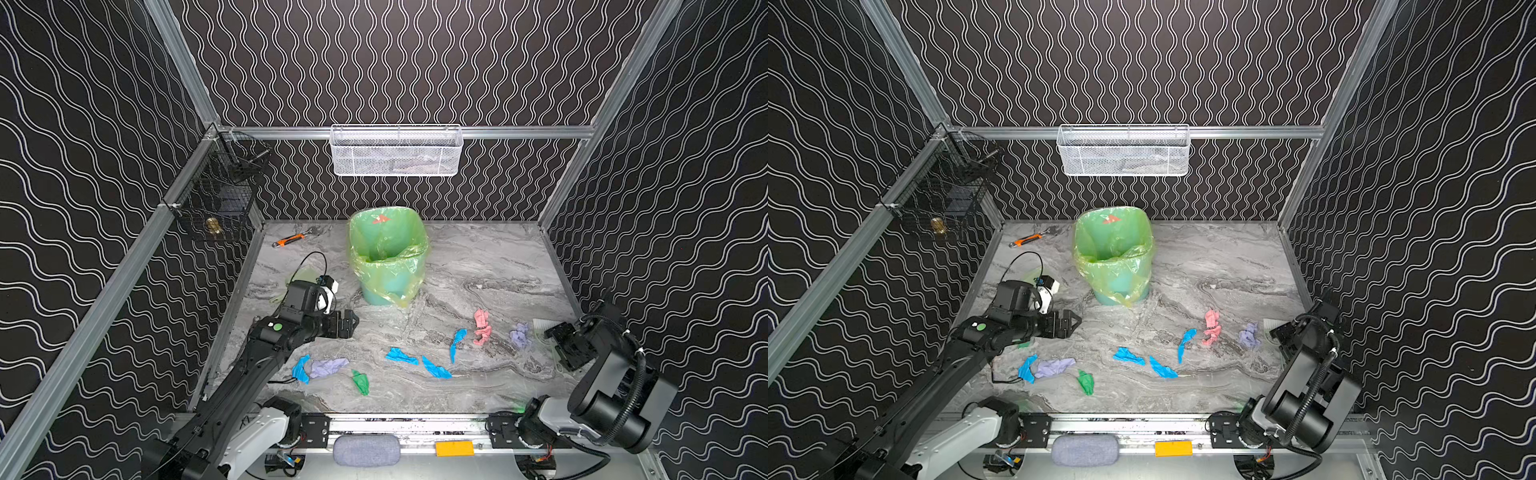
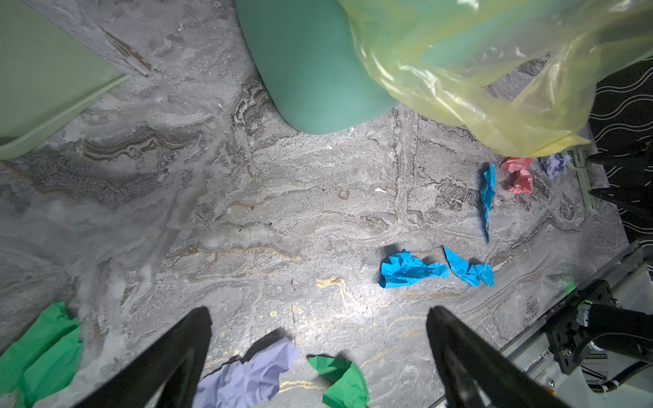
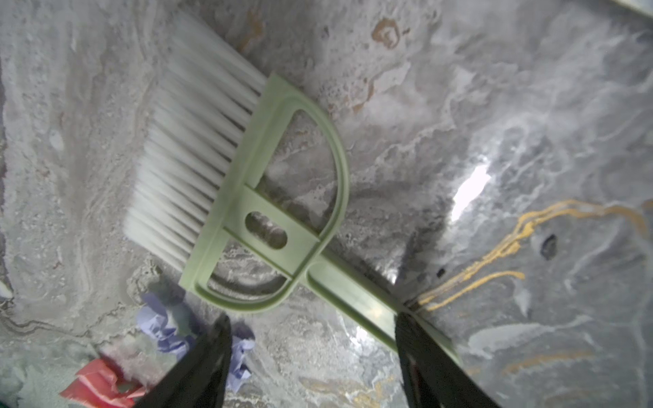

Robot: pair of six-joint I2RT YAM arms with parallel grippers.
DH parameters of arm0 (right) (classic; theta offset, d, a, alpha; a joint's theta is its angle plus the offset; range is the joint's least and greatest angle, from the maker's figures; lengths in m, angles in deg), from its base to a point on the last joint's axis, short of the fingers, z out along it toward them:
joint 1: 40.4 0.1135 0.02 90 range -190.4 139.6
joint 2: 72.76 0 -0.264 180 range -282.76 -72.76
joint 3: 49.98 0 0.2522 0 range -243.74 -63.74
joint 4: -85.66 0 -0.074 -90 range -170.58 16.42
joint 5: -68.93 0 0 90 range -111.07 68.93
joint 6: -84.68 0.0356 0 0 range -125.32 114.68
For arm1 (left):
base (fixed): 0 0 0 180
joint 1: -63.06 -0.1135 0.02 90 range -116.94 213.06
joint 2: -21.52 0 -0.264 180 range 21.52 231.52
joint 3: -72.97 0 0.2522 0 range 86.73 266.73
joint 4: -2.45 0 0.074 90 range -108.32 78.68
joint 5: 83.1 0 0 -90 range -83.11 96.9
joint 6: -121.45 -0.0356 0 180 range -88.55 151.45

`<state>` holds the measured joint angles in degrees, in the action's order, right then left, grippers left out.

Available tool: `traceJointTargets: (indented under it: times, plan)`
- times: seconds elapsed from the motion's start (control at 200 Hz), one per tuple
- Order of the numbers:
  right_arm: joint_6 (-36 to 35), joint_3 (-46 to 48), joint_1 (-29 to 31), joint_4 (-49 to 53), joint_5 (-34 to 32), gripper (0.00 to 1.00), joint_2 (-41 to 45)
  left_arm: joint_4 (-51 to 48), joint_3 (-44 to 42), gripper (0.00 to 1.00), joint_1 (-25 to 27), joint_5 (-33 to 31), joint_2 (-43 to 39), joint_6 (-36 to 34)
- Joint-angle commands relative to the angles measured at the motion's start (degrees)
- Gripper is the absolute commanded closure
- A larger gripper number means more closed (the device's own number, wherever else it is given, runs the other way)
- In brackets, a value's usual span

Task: Sweep away the paper scraps from the table
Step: 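Release the bin and lower the right gripper onto the light-green brush handle, then close the right gripper on the brush handle and lift the brush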

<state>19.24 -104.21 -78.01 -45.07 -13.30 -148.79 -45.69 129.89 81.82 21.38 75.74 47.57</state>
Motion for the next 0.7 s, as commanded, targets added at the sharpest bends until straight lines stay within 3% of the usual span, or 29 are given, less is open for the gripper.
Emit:
traceJointTargets:
  times: [0.0, 0.125, 0.531, 0.696]
  plan:
    - [-0.54, -1.59, -0.01, 2.02, -5.12, 0.26, 2.96, -0.27, 0.26, 0.01, 0.26, -0.56, -0.51, -0.39]
    - [-1.08, -2.51, -0.10, 3.51, -6.23, 0.26, 0.68, -0.35, 0.20, 0.01, 0.66, -0.68, -0.45, -0.39]
    - [0.58, -1.03, -0.30, 1.53, 1.81, 0.24, -4.81, -0.61, 0.27, 0.01, 1.23, -1.19, -0.56, -0.35]
    - [-1.02, -1.22, -0.28, 2.03, 1.47, 0.26, -5.09, -0.70, 0.28, 0.01, 1.53, -1.73, -0.95, -0.30]
